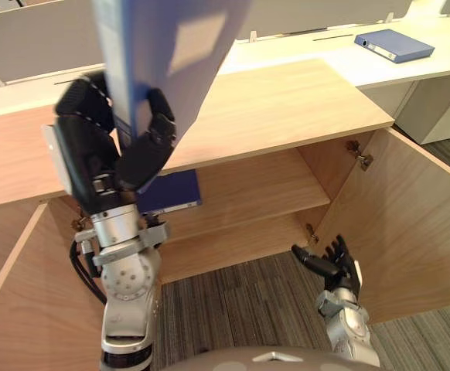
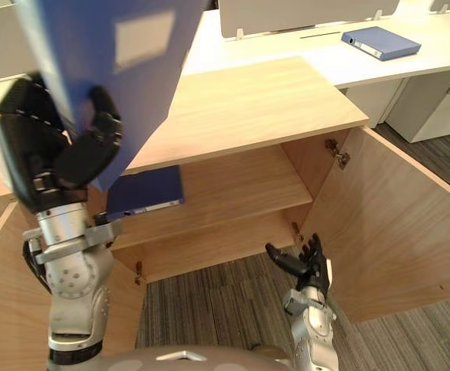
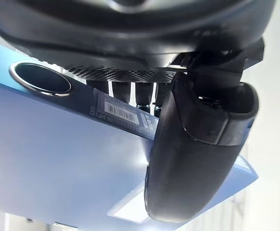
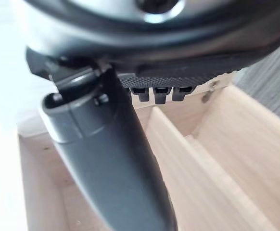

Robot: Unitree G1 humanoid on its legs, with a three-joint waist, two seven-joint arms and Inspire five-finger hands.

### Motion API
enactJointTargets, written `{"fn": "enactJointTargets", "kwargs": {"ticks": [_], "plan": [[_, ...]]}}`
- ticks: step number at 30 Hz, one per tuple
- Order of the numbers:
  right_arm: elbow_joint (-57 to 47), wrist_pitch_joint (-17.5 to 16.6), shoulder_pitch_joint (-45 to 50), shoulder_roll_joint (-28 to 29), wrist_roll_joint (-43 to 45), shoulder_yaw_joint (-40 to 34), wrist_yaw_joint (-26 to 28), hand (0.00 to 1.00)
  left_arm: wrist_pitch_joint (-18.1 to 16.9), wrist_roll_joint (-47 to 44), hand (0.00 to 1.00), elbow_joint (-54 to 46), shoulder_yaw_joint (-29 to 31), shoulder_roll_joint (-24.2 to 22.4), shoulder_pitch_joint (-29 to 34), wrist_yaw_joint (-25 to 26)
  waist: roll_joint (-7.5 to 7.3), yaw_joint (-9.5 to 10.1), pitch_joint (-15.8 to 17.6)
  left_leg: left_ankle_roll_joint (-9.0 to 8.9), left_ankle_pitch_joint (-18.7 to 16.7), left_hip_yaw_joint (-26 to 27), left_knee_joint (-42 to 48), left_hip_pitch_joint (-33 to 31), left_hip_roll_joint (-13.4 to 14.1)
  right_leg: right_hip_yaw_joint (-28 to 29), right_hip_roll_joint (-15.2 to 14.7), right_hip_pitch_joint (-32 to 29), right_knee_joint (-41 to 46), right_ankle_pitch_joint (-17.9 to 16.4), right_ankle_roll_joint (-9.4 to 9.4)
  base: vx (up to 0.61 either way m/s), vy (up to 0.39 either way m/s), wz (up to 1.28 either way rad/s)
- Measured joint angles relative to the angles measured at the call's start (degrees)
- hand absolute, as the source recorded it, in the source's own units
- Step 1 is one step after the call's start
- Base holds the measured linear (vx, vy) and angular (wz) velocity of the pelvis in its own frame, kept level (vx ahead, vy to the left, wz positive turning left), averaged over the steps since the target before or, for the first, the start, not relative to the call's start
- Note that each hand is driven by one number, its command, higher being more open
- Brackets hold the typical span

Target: Walk over to the cabinet, pick up the folder, carry it to the office cabinet, place the folder inside the office cabinet, then close the office cabinet door

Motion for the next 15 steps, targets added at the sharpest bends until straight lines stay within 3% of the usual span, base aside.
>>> {"fn": "enactJointTargets", "kwargs": {"ticks": [3,8,15], "plan": [[-8.6,-0.6,0.0,0.6,0.1,0.3,0.1,1.0,-1.5,-10.5,0.0,-1.1,-0.5,0.0,0.2,-5.1,0.34,-0.01,-0.2,-0.11,-0.1,0.1,0.0,0.0,0.1,0.1,0.1,0.0,0.0,0.0,0.0,0.0,0.0,0.0],[-21.1,-3.1,-1.3,0.3,0.0,1.1,1.1,1.0,-1.4,-20.8,0.0,-1.5,-2.0,0.3,2.0,-10.8,0.76,0.04,-0.5,-0.11,-0.3,0.6,0.0,0.3,0.1,0.6,0.1,0.0,0.1,0.0,0.02,-0.03,-0.005,-0.05],[-27.8,-4.8,-5.6,-4.3,0.0,1.0,2.7,1.0,-0.7,-27.4,0.0,-1.2,-3.0,2.0,3.8,-16.5,0.78,0.05,-0.5,-0.09,-0.4,1.0,0.0,0.8,0.1,1.0,0.1,0.1,0.5,-0.1,0.16,-0.05,-0.007,-0.03]]}}
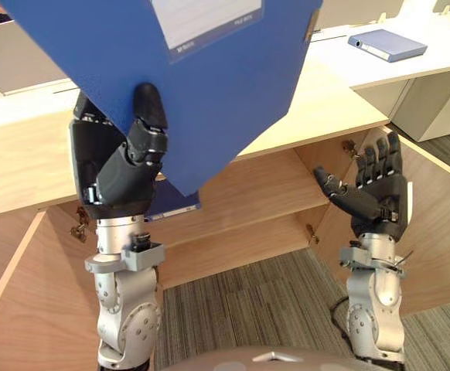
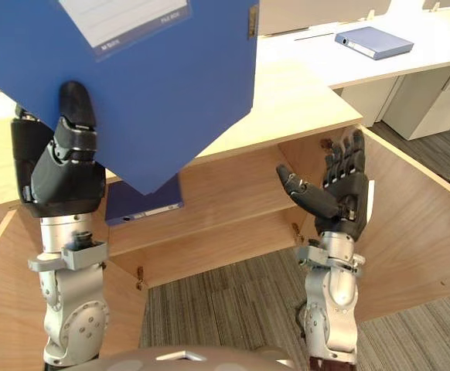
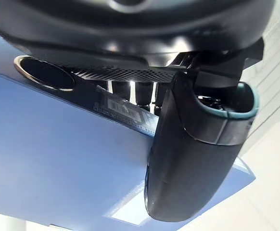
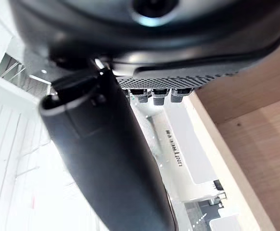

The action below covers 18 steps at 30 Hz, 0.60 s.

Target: Walk over to the cabinet, pick up the folder, carry it to the office cabinet, place the folder inside the office cabinet, then close the office cabinet door

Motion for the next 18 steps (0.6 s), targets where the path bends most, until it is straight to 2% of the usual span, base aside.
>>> {"fn": "enactJointTargets", "kwargs": {"ticks": [8,12,18], "plan": [[-3.9,-0.5,-3.9,-5.5,0.0,0.0,2.8,1.0,0.8,1.4,0.0,6.5,-1.8,1.5,0.0,-3.2,0.18,0.03,-0.1,0.0,0.0,0.0,0.0,0.1,0.0,0.0,0.0,0.0,0.2,0.0,0.03,-0.05,-0.009,0.0],[-4.5,-0.5,-5.4,-8.9,0.0,0.0,4.5,1.0,2.2,2.7,0.0,9.6,-2.1,3.5,0.1,-4.7,0.17,0.01,-0.1,0.0,0.0,0.0,0.0,0.0,0.0,0.0,0.0,0.0,0.2,0.0,0.03,-0.02,-0.005,0.0],[-4.5,-0.5,-7.1,-13.7,0.0,0.0,7.5,1.0,2.4,3.6,0.0,12.3,-3.5,6.4,0.0,-7.5,0.17,0.03,-0.1,0.0,0.0,-0.2,0.0,-0.1,0.0,-0.1,0.0,-0.1,0.2,0.0,0.05,0.0,0.0,0.0]]}}
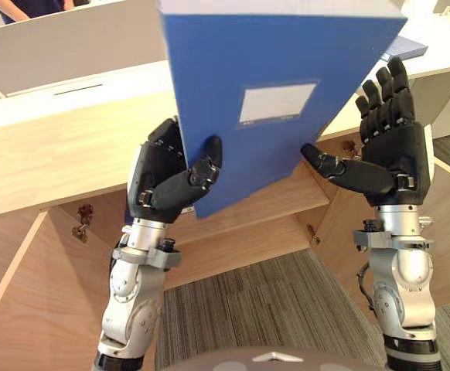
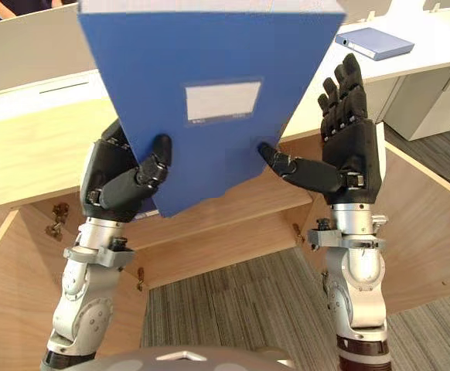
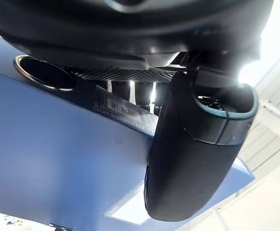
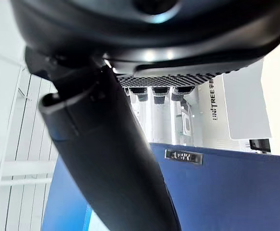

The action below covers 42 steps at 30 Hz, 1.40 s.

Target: Walk over to the cabinet, pick up the folder, carry it to the office cabinet, place the folder inside the office cabinet, then close the office cabinet door

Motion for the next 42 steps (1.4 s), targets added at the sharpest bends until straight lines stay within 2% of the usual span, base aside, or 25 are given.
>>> {"fn": "enactJointTargets", "kwargs": {"ticks": [6,14,15,20,26,29,30,33,42], "plan": [[1.6,0.0,-1.2,-5.3,1.3,0.1,3.5,1.0,0.2,-1.8,0.0,2.9,-1.0,3.1,-0.8,-4.6,-0.02,-0.02,-0.2,0.0,0.0,0.0,0.0,-0.1,0.0,0.0,0.0,-0.2,0.0,0.0,0.06,0.0,0.0,0.0],[7.9,0.8,-2.7,-9.0,2.6,0.4,7.4,1.0,1.4,-5.1,0.0,8.2,-1.0,4.6,-1.8,-7.0,-0.21,0.01,-1.4,0.01,0.0,0.1,0.0,-1.1,0.0,0.1,0.0,-1.1,0.0,0.2,0.22,0.0,0.0,0.0],[8.5,0.8,-2.7,-9.0,3.0,0.7,7.7,0.0,1.4,-5.1,0.0,8.6,-1.0,4.6,-2.0,-7.0,-0.28,0.03,-1.5,0.01,0.0,0.0,0.0,-1.0,0.0,0.1,0.0,-1.1,0.0,0.2,0.29,0.0,0.0,0.0],[11.0,1.3,-2.7,-9.3,5.2,2.1,8.1,0.0,1.4,-5.1,0.0,10.6,-0.9,5.8,-3.2,-7.2,-0.54,0.07,-1.8,0.02,0.0,0.0,0.0,-1.1,-0.1,0.1,-0.1,-1.1,0.0,0.3,0.44,-0.02,0.0,0.0],[13.1,3.2,-2.7,-10.7,6.9,3.3,10.3,0.0,1.4,-5.2,0.0,12.0,0.3,5.3,-3.4,-7.1,-0.61,0.12,-1.9,0.1,0.1,-0.2,0.0,-1.2,-0.1,0.0,-0.1,-1.1,0.0,0.3,0.46,-0.05,-0.003,0.01],[13.1,3.0,-2.7,-10.6,7.0,4.2,11.5,0.0,1.4,-5.7,0.0,12.9,1.3,4.9,-3.4,-6.2,-0.63,0.11,-2.1,0.11,0.1,-0.3,0.0,-1.3,-0.1,0.0,-0.1,-1.1,-0.1,0.3,0.46,-0.03,-0.004,0.0],[13.2,3.0,-2.7,-10.4,7.2,4.7,12.0,0.0,1.4,-5.7,1.0,13.7,1.5,4.6,-3.4,-5.8,-0.74,0.12,-2.3,0.11,0.1,-0.3,0.0,-1.4,-0.1,-0.1,-0.1,-1.2,-0.1,0.3,0.46,0.0,0.0,0.0],[12.7,2.7,-2.7,-9.5,7.2,6.2,13.9,0.0,1.5,-4.9,1.0,15.7,2.1,3.4,-3.4,-4.5,-0.9,0.12,-2.6,0.11,0.1,-0.4,0.0,-1.5,-0.1,-0.1,-0.1,-1.3,-0.1,0.3,0.46,0.0,0.0,0.0],[14.1,3.7,-2.7,-5.2,6.6,6.7,12.3,0.0,1.9,2.6,1.0,16.6,2.5,1.2,-3.6,-3.9,-1.17,0.35,-2.8,0.29,0.3,-0.9,0.0,-1.7,-0.3,-0.5,-0.3,-1.2,-0.1,0.3,0.47,-0.02,0.0,0.02]]}}
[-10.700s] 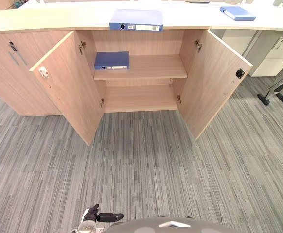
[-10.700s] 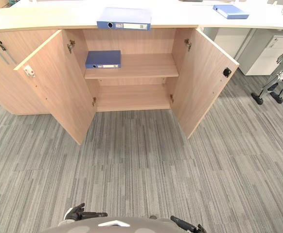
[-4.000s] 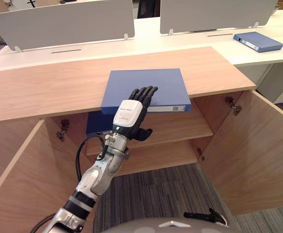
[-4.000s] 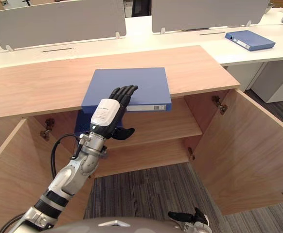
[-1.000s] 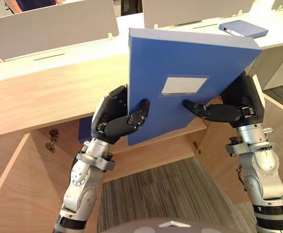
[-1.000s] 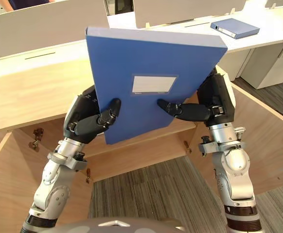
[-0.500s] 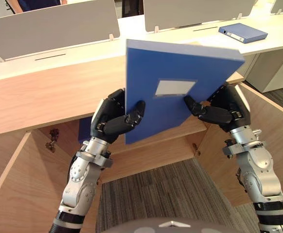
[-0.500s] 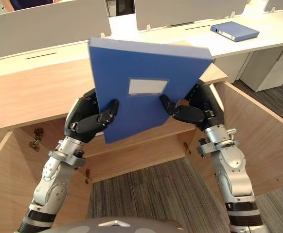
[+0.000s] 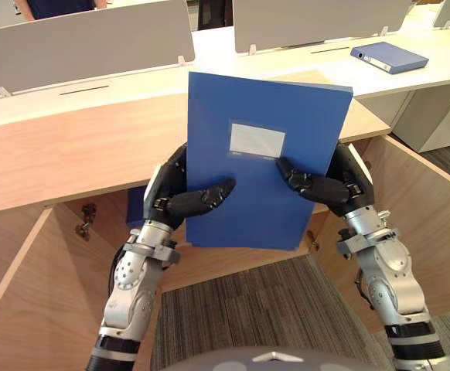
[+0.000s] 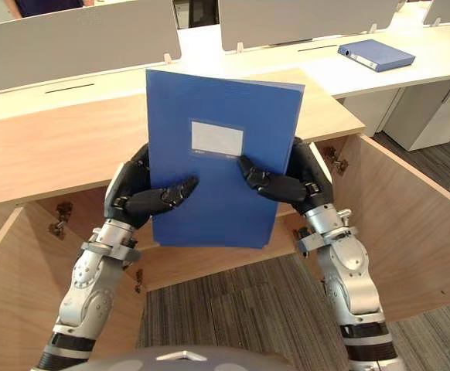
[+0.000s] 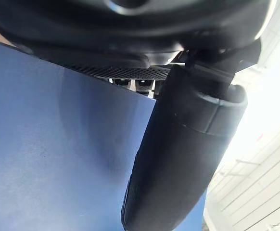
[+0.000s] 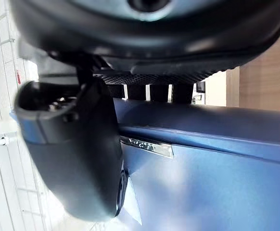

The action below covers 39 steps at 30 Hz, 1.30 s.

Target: Walk over to the cabinet, pick up the folder, carry it to the office cabinet, place the folder inside the office cabinet, then close the office cabinet door

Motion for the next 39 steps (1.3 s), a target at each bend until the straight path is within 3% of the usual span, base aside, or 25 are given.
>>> {"fn": "enactJointTargets", "kwargs": {"ticks": [13,19,24,28,34,39], "plan": [[-0.1,0.2,0.0,6.3,-2.2,-0.3,-1.5,0.0,-0.1,3.1,1.0,1.7,2.2,-4.3,-1.4,2.7,-0.02,0.0,0.0,0.02,0.4,-1.1,0.0,-0.4,0.0,-1.0,0.0,0.2,0.0,0.0,0.0,-0.02,-0.002,0.04],[-3.4,0.0,0.4,11.0,-2.2,-4.7,-3.4,0.0,-1.6,7.6,1.0,1.6,9.3,-9.1,-0.6,8.0,-0.02,0.75,0.0,0.03,0.6,-1.7,0.0,-0.5,0.0,-1.6,-0.1,0.4,-0.1,0.0,0.0,-0.04,-0.006,0.05],[-10.2,-2.3,3.2,14.0,-2.3,-11.2,-5.8,0.0,-3.7,9.9,1.0,0.5,18.4,-13.6,5.3,14.7,-0.05,1.03,0.0,0.01,0.5,-2.8,-0.1,-0.4,0.0,-2.7,-0.3,1.4,-0.9,0.0,0.0,-0.02,-0.004,0.11],[-11.8,-3.2,4.4,15.3,-2.3,-13.7,-6.7,0.0,-3.8,10.2,1.0,0.4,21.5,-16.3,9.2,17.5,-0.23,1.52,-0.1,0.01,0.5,-3.1,-0.3,-0.7,0.0,-3.1,-0.4,1.4,-1.1,0.0,0.01,-0.04,-0.003,0.06],[-11.8,-3.2,6.0,15.8,-2.4,-13.8,-7.3,0.0,-3.7,13.5,1.0,2.5,22.3,-16.4,12.2,18.5,-0.43,1.7,0.0,-0.09,0.8,-4.2,-0.3,-1.5,0.0,-4.2,-0.7,1.4,-1.3,0.0,0.03,-0.04,-0.003,0.1],[-11.8,-3.1,7.2,16.7,-5.0,-13.4,-7.5,0.0,-3.2,16.5,1.0,11.0,22.3,-16.4,12.2,18.1,-0.85,1.86,0.2,-0.11,1.0,-5.1,-0.3,-1.7,-0.2,-5.1,-0.8,1.4,-1.5,0.0,0.03,-0.02,0.002,0.09]]}}
